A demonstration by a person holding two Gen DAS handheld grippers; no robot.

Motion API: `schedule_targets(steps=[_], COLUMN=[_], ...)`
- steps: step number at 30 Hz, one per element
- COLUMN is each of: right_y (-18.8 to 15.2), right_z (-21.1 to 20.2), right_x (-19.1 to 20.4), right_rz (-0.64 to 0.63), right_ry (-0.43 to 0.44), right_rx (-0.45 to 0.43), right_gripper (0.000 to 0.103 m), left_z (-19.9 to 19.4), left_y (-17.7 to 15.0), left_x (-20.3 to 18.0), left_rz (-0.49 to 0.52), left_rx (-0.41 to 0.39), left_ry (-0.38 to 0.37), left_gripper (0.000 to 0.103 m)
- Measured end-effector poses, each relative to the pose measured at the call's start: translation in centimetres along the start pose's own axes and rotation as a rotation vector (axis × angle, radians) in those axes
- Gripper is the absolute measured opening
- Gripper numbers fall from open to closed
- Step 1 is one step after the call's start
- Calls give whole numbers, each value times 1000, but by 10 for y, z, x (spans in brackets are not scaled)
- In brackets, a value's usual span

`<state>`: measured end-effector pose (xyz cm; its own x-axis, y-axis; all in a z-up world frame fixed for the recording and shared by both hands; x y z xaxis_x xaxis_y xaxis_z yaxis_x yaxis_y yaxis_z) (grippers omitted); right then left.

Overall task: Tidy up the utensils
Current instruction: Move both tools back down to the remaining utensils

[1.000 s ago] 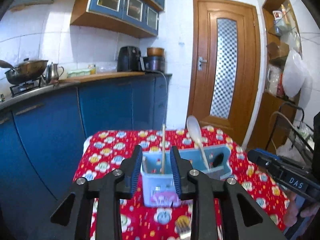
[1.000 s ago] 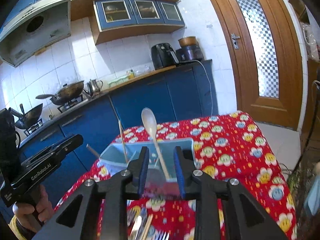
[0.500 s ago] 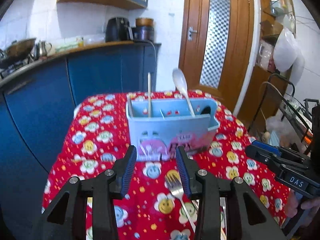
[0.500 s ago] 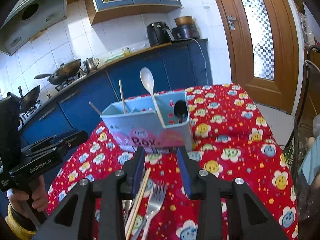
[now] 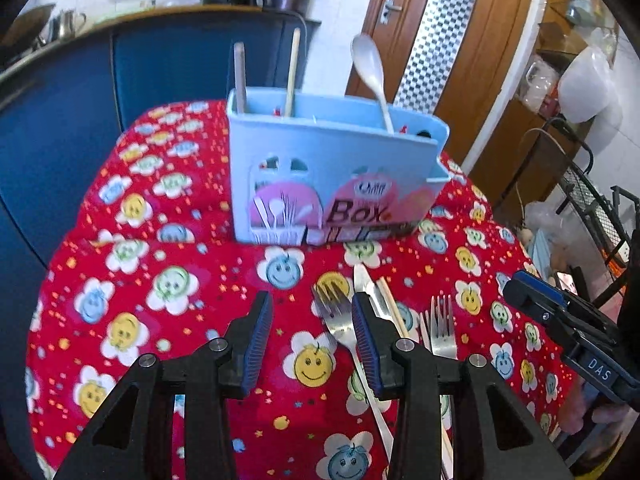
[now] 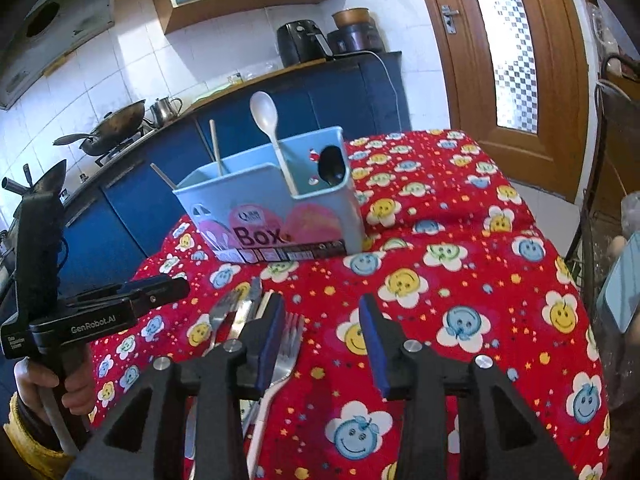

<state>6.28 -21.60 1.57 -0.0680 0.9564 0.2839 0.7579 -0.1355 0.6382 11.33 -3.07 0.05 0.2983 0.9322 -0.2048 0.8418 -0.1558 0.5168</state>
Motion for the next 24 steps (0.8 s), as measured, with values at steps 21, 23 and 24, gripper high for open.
schedule_targets(steps=[21, 23, 24], right_y=[-5, -4, -4], right_z=[11, 11, 11], right_x=[-19, -20, -20], right_rz=[29, 28, 28], right_ry=[-10, -10, -9], right_rx=[23, 22, 19], right_gripper=[44, 44, 44], left_z=[36, 37, 37], left_y=[3, 4, 4], left_x=[6, 8, 9], left_rz=[-95, -122, -132], left_rx=[136, 146, 148], left_ry=[-151, -173, -186], left_gripper=[10, 10, 10])
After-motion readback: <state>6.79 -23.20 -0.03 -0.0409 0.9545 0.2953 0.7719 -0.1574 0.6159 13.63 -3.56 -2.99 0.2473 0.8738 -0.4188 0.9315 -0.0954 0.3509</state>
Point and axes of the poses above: each gripper's, at about its wrist camera, not at the fingertips, and z roughly the way its jaws point, x to its left, y to its top, the point moved 2 cm from there along z, roughly the way its jaws point, and after that the axes turned 9 degrees about x, right-handed, at the moved point
